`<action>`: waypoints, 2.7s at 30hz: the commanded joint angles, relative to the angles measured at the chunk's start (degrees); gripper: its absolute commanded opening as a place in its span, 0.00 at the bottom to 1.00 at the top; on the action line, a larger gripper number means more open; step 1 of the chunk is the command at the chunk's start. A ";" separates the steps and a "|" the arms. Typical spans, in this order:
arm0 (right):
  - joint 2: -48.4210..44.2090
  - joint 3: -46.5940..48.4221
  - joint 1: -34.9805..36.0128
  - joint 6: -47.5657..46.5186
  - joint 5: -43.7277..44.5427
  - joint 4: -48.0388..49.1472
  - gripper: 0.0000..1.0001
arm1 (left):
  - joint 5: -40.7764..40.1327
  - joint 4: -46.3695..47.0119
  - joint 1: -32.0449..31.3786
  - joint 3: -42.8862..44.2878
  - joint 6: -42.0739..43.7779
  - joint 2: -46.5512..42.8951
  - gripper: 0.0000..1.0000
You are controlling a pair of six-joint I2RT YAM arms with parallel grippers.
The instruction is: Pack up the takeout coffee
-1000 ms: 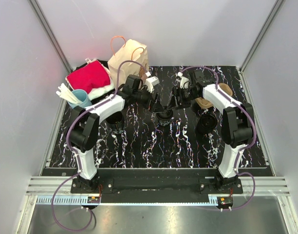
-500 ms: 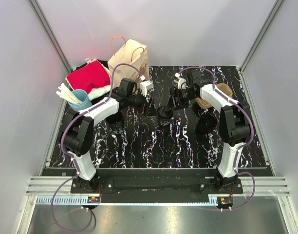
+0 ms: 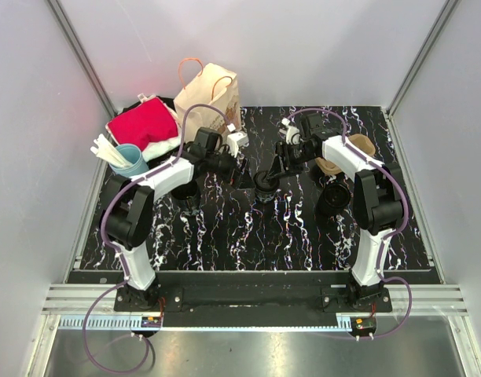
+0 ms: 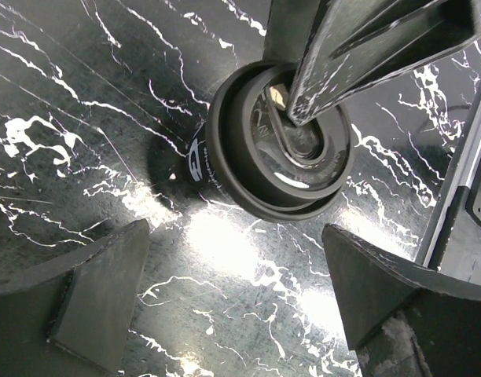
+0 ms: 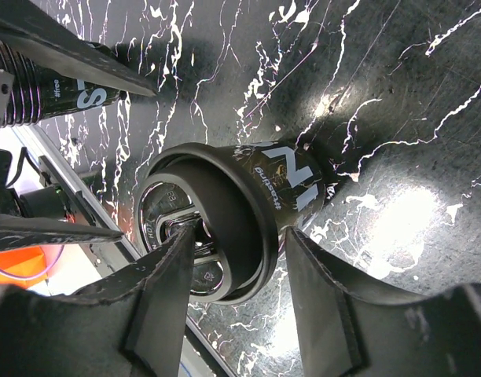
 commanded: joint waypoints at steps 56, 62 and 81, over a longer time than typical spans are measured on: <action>-2.12 -4.98 0.82 -0.08 1.21 4.22 0.50 | 13.56 17.37 3.09 -5.36 -18.33 3.86 0.65; -1.94 -4.98 0.82 -0.08 1.29 4.22 0.50 | 15.15 21.76 3.09 -8.26 -20.36 1.57 0.65; -1.68 -5.15 0.82 -0.16 1.29 4.39 0.49 | 10.49 21.51 3.09 -6.86 -23.17 3.68 0.61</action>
